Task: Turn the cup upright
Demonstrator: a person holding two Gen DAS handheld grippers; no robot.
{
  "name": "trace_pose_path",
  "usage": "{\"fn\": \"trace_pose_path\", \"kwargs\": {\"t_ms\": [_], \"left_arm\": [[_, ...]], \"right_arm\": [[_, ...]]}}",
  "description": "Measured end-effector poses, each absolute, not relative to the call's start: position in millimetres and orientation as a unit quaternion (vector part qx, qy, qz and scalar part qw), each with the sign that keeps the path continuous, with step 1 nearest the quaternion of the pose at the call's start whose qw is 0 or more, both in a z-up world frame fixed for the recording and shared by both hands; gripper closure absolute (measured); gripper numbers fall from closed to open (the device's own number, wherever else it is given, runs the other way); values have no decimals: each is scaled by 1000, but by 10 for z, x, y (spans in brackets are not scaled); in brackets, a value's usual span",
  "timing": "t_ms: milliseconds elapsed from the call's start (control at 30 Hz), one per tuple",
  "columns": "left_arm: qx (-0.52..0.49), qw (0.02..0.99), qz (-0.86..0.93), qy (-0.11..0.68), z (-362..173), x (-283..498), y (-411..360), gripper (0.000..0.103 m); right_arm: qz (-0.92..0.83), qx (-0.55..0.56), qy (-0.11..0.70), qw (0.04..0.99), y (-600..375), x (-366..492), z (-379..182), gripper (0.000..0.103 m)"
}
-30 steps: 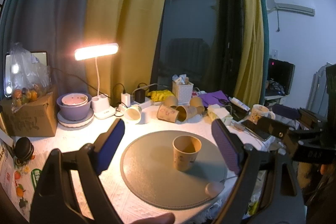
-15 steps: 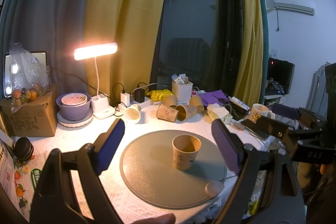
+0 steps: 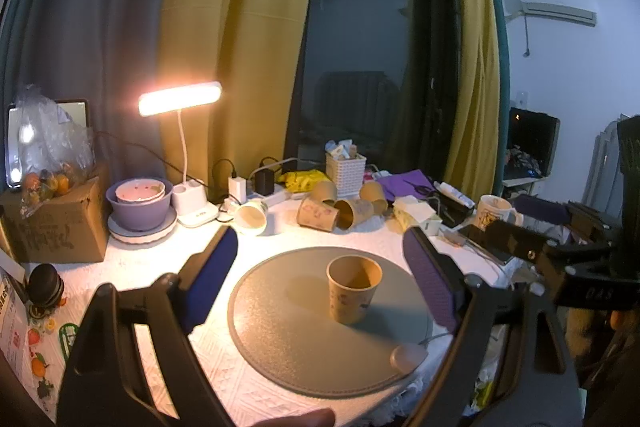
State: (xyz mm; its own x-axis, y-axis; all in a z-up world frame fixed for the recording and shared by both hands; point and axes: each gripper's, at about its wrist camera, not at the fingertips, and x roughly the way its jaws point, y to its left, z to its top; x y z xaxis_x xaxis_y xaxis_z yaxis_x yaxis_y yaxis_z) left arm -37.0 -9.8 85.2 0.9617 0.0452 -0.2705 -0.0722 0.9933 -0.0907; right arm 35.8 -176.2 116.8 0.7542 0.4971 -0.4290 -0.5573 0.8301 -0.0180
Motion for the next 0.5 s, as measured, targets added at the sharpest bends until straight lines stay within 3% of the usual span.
{"fn": "trace_pose_path", "kwargs": {"t_ms": [500], "left_arm": [[-41, 990, 31, 130, 866, -373, -122, 17]], "right_arm": [[282, -72, 209, 934, -1758, 358, 1168, 17]]}}
